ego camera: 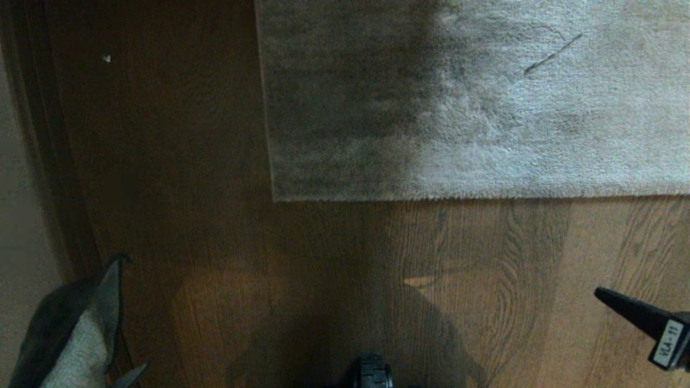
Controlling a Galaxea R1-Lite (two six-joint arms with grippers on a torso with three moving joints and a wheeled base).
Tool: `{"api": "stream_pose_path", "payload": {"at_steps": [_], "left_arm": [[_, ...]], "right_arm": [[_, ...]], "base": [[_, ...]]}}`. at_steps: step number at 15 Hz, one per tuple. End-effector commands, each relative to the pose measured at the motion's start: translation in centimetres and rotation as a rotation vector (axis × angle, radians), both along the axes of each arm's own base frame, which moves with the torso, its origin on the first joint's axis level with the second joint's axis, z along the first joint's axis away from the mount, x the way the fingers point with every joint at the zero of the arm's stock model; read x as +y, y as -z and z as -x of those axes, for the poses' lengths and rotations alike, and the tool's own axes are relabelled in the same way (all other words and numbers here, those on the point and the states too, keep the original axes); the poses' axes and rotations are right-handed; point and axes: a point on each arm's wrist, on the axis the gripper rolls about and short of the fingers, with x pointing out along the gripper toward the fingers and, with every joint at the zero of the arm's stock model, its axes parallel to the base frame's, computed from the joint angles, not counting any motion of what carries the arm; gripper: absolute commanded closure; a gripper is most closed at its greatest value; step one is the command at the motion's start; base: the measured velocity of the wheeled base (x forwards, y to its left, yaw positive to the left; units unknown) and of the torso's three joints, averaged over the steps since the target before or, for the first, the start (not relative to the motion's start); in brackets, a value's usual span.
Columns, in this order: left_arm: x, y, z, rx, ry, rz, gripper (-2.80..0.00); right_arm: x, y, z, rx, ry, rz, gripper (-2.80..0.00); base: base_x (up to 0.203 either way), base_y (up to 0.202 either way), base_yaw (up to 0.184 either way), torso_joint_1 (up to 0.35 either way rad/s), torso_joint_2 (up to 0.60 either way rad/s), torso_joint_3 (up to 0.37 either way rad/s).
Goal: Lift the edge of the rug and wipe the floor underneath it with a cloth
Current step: Lift up the carpet
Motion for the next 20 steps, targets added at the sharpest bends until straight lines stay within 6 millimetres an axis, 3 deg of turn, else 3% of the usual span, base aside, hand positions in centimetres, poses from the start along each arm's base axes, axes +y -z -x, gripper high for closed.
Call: {"api": "stream_pose_path", "payload": {"at_steps": [1,8,13,16,20], "left_arm": [[0.0,0.0,0.0,-0.001,0.000,0.000,0.00],[0.0,0.0,0.0,-0.001,0.000,0.000,0.00],[0.0,0.0,0.0,-0.001,0.000,0.000,0.00],[0.0,0.0,0.0,-0.001,0.000,0.000,0.00],[0.0,0.0,0.0,-0.001,0.000,0.000,0.00]], "right_arm": [[0.2,0.5,-1.2,0.059,-0.013,0.004,0.00],[2.7,1.0,-4.2,0.111,-0.154,0.019,0.00],[5.9,1.4,-7.5,0.053,-0.268,0.011,0.00],[6.9,0.8,-8.0,-0.009,-0.282,-0.093,0.00],[7.9,1.2,-9.2,-0.004,-0.279,-0.100,0.00]], "base": [[0.000,0.000,0.000,0.000,0.00,0.000],[0.000,0.000,0.000,0.000,0.00,0.000],[0.000,0.000,0.000,0.000,0.00,0.000],[0.000,0.000,0.000,0.000,0.00,0.000],[0.000,0.000,0.000,0.000,0.00,0.000]]}}
